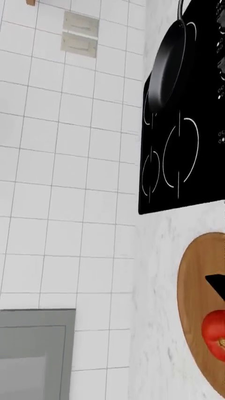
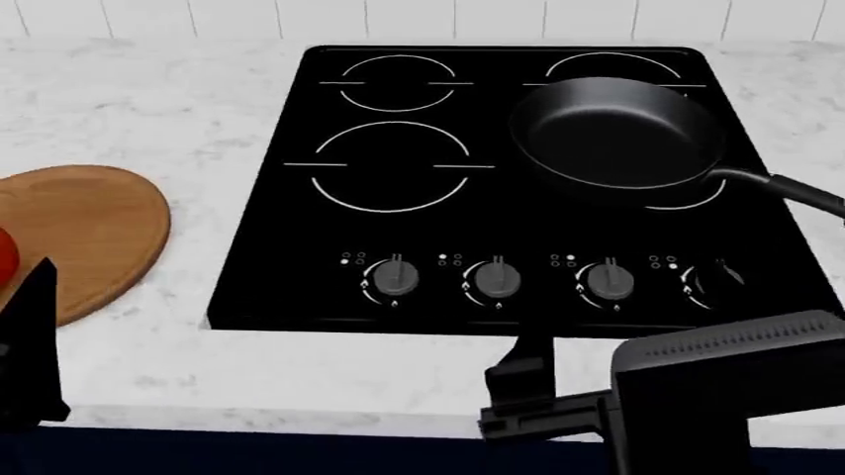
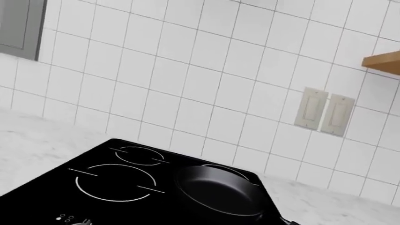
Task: Pick the tomato from the plate and place it in the pan.
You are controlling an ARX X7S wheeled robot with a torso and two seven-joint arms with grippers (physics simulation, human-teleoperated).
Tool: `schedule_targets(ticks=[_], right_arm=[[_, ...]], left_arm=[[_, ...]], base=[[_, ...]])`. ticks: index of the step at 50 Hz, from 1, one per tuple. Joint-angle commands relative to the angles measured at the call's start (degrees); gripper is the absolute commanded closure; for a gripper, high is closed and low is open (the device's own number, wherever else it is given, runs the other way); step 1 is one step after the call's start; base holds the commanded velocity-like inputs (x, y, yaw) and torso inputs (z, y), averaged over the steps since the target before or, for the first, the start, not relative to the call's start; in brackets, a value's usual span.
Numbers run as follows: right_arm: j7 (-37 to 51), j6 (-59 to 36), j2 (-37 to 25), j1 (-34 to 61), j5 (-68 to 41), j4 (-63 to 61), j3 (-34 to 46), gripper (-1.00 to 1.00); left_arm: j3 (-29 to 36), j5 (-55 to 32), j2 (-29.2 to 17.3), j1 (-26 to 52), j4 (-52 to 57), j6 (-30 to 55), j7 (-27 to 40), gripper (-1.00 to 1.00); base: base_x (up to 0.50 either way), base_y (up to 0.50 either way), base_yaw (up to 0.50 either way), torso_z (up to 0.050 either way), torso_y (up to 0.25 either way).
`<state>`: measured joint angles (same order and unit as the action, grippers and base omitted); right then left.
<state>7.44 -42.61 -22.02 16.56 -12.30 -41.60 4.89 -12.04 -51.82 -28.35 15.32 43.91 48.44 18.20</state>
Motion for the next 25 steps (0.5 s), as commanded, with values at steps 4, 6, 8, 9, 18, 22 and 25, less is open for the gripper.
schedule_targets(ticks=[4, 6, 8, 9, 18, 22, 25], right_arm=[[0.74, -0.32, -0.36, 0.67, -0.14, -0.82, -1.09, -1.00], [0.81, -0.33, -0.58, 0.49, -0.07, -0.97, -1.23, -1.00], [0.84, -0.45, -0.65, 0.36, -0.18, -1.30, -1.34, -1.00], [0.82, -0.41, -0.66, 0.30, -0.23, -1.30, -1.33, -1.00], [0.79, -0.02, -0.71, 0.32, -0.42, -0.98, -1.21, -1.00], [0.47, 0.69, -1.25, 0.08, 0.02, -0.62, -0.44, -1.00], [0.43, -1.21, -1.06, 1.04, -1.03, -0.89, -1.12, -1.00]], left_arm=[[-0.30, -1.28, -0.17, -0.43, 0.78, 0.22, 0.54, -1.00], [-0.21, -1.23, -0.19, -0.43, 0.74, 0.14, 0.51, -1.00], [-0.21, -1.26, -0.17, -0.56, 0.87, 0.14, 0.68, -1.00], [-0.25, -1.50, -0.20, -0.54, 1.02, 0.26, 0.80, -1.00], [-0.09, -1.13, -0.06, -1.25, 1.49, -0.49, 0.78, -1.00], [0.48, -0.55, 0.11, -0.85, 1.08, -0.60, 1.02, -1.00], [0.98, -0.47, 0.08, -0.19, 0.84, -0.42, 1.16, -1.00]], base=[[0.00, 0.50, 0.00, 0.000, 0.000], [0.00, 0.50, 0.00, 0.000, 0.000], [0.00, 0.50, 0.00, 0.000, 0.000], [0.00, 0.50, 0.00, 0.000, 0.000], [0.00, 0.50, 0.00, 0.000, 0.000], [0.00, 0.36, 0.00, 0.000, 0.000], [0.00, 0.00, 0.00, 0.000, 0.000]])
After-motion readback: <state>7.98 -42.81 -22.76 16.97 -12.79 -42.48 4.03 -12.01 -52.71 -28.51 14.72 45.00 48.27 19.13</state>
